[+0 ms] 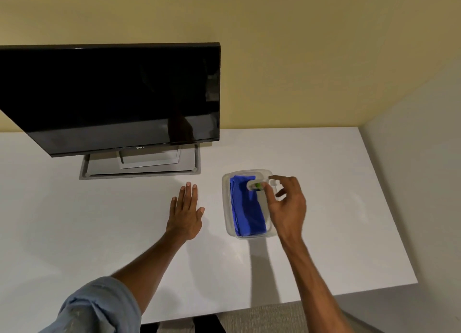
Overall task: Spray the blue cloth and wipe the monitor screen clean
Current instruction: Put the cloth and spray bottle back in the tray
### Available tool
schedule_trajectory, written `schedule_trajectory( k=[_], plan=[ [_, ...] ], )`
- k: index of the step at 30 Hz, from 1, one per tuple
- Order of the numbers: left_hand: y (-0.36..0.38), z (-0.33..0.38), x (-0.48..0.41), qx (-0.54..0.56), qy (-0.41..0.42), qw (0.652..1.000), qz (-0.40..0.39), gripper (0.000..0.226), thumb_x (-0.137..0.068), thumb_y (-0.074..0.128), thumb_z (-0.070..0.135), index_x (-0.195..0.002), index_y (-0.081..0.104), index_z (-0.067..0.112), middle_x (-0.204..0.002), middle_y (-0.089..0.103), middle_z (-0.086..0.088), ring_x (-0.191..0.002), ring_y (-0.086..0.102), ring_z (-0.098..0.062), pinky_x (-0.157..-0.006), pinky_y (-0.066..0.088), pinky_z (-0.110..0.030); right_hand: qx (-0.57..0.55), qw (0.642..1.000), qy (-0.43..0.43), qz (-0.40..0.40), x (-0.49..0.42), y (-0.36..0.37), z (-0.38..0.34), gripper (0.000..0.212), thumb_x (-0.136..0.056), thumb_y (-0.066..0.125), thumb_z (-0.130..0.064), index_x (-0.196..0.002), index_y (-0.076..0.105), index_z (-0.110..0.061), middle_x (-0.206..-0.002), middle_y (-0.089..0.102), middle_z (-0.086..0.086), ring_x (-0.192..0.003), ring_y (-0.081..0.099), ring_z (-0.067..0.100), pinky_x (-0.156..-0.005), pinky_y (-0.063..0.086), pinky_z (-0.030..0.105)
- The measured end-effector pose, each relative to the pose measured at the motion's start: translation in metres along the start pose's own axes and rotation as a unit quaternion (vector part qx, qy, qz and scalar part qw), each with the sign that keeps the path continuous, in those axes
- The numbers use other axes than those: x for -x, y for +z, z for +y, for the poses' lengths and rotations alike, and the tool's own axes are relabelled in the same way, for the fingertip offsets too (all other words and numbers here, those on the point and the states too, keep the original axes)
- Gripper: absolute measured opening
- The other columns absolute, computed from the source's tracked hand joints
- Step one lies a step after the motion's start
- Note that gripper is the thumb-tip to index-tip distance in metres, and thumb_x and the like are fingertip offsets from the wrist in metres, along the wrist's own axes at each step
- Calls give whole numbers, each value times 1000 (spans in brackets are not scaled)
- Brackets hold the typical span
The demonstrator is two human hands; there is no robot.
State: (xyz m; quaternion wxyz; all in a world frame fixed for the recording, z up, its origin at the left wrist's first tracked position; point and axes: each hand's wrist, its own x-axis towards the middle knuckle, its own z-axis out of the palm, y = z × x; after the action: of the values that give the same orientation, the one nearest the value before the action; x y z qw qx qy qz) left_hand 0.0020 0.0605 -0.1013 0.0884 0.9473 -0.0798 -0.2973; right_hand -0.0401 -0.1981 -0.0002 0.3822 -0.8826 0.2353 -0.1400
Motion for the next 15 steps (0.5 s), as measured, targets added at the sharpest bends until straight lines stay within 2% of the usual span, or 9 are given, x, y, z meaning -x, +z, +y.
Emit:
schedule_trajectory(
  k=[3,6,10,15],
  plan=[
    [4,-2,-2,-4,2,1000,1,77,-120,21,48,-174,-23,15,-180,-32,-11,-171,-22,-31,-141,1,-50,79,997,2,-8,-17,-2,18,9,-103,73,-41,-109,74,-35,-109,67,-14,-68,64,8,-64,48,30],
    [5,-3,-3,-9,5,1000,2,77,-120,22,48,-174,-23,15,-181,-32,-11,-171,-21,-31,-141,1,-49,140,989,-13,-37,-25,7,28,17,-105,69,-34,-115,76,-22,-111,72,-4,-81,70,25,-78,57,43],
    [8,-6,-5,-9,7,1000,3,78,-120,22,48,-173,-23,14,-181,-31,-12,-171,-21,-30,-141,0,-49,185,979,-26,-83,-29,21,34,21,-103,72,-25,-120,75,-14,-119,74,4,-104,70,30,-87,55,46],
    [11,-7,-7,-3,9,1000,4,78,-120,22,47,-172,-25,13,-181,-31,-12,-171,-20,-30,-141,0,-49,164,984,-5,-73,-33,26,36,24,-103,72,-27,-121,75,-13,-120,75,7,-105,71,32,-90,58,50]
  ],
)
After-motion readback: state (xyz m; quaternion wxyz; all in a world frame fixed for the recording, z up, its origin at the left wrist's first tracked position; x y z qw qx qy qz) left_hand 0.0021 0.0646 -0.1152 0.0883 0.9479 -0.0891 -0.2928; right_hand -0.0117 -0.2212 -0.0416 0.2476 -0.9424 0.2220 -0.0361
